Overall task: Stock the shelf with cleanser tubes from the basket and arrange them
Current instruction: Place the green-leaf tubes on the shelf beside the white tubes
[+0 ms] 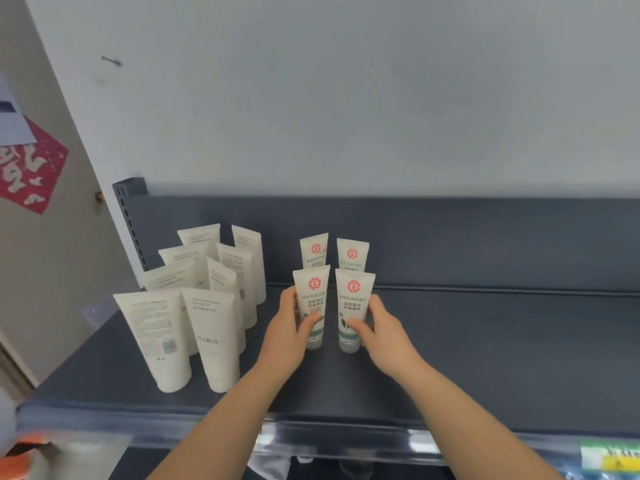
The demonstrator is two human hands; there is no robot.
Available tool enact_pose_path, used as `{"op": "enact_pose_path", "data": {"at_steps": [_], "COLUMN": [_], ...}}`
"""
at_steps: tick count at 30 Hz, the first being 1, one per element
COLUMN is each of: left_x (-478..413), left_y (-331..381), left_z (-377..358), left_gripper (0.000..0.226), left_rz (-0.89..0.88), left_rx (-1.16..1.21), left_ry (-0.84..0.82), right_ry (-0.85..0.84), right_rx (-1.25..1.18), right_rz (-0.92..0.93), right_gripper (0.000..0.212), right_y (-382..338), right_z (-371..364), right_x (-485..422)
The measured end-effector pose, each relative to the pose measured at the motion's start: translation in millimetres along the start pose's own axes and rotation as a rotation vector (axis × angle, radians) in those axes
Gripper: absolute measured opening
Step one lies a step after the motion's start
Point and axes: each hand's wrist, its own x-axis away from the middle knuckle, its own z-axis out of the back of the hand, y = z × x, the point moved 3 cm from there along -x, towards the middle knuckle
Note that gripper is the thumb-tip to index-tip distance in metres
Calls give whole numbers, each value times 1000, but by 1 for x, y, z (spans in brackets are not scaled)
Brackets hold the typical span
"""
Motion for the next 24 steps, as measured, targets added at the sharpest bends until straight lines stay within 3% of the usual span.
{"op": "enact_pose_path", "data": {"at_steps": [12, 16, 19, 21, 24], "left_x": [-37, -27, -10, 3, 27], "left_y": [-9, -8, -8, -6, 7], "left_z": [-13, -15, -15, -10, -2], "left_gripper": [52, 52, 71, 80, 77], "left_rz": [73, 147, 231, 274, 241], "left_rx": [39, -9, -93, -168, -295], "left_ry": [-23, -93, -240, -260, -290], "right_ry": [54, -18, -79, -101, -187], "right_rx": [-56, -88, 7, 98, 306], "right_rz": [-108, -208, -272, -275, -225], "right_gripper": [34, 41, 59, 59, 53], "right_y": [10, 24, 37, 41, 37], "right_z": [-3, -1, 10, 20, 28], "right_x": [-44, -38, -24, -13, 3]}}
